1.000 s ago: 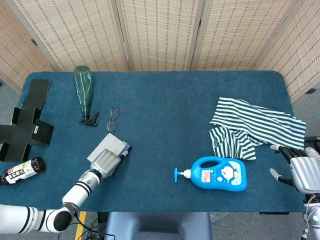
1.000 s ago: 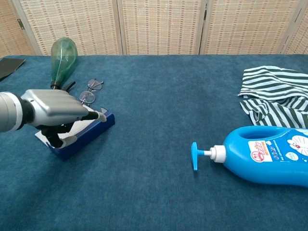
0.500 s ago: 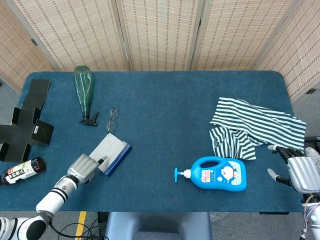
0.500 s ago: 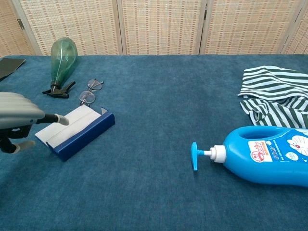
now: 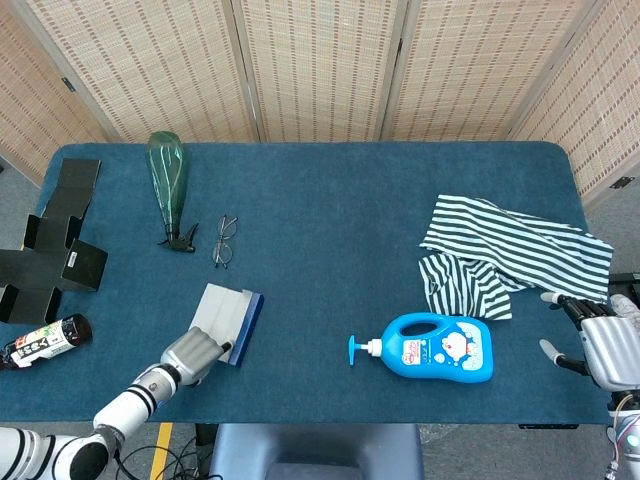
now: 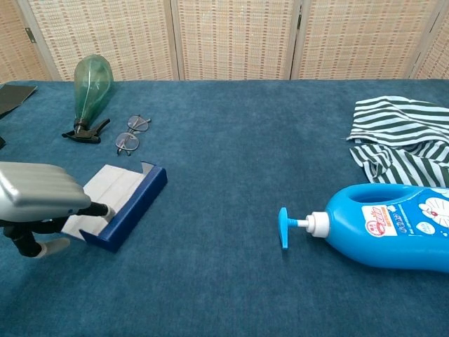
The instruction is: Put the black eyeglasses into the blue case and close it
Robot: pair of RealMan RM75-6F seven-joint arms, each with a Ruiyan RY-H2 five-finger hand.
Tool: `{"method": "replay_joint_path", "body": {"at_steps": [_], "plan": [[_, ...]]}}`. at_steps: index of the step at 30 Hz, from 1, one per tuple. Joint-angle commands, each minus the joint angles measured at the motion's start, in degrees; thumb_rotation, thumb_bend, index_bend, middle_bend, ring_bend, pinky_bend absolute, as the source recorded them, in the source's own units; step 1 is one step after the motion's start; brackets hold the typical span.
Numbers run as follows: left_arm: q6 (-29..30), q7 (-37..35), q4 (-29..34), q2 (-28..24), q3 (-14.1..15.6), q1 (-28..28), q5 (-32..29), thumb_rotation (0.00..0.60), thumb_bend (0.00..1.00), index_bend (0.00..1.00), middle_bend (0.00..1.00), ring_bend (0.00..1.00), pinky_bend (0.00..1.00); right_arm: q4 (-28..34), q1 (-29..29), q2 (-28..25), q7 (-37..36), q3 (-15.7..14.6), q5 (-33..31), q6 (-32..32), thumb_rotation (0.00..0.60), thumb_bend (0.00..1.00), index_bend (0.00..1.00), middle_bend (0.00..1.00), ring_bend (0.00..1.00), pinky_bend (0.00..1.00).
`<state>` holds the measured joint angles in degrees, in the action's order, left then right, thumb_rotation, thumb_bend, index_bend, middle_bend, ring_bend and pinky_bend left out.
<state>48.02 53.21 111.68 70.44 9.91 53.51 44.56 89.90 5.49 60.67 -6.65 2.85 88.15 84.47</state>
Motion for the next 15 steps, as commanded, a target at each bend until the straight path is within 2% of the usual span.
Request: {"method": "replay_joint_path", "body": {"at_steps": [1,7,11,15], "plan": [[-3.1,-2.3,1.3,0.5,-1.2,2.3,0.3,0.600,0.57,0.17,0.98,1.00,1.00,0.0,-0.2,-0.1,-0.1,0.0,0.1,0.4,0.600,0.23,0.26,0.38,0.40,0.39],[-5.0,-5.0,-2.4,4.1,-3.7,5.4,-1.7,0.600,0.57,0.12,0.98,1.00,1.00,0.1,-0.6,-0.3,-0.2,0.0,0.1,0.9,0.600,0.23,0.26,0.38,0.40,0.39],[-1.0,-8.0,-7.4,6.9,-6.6,5.3,-1.7,0.600,0.57,0.09,0.98,1.00,1.00,0.0,-0.9,-0.5,-0.4,0.0,-0.2,1.1,0.600,0.23,0.26,0.38,0.40,0.39],[2.1,-9.9,-10.3,7.0,-7.9,4.6,-1.8,0.600,0.57,0.09,0.98,1.00,1.00,-0.2,-1.0,-0.4,-0.6,0.0,-0.3,1.0,0.600,0.23,0.26,0.38,0.40,0.39]]}}
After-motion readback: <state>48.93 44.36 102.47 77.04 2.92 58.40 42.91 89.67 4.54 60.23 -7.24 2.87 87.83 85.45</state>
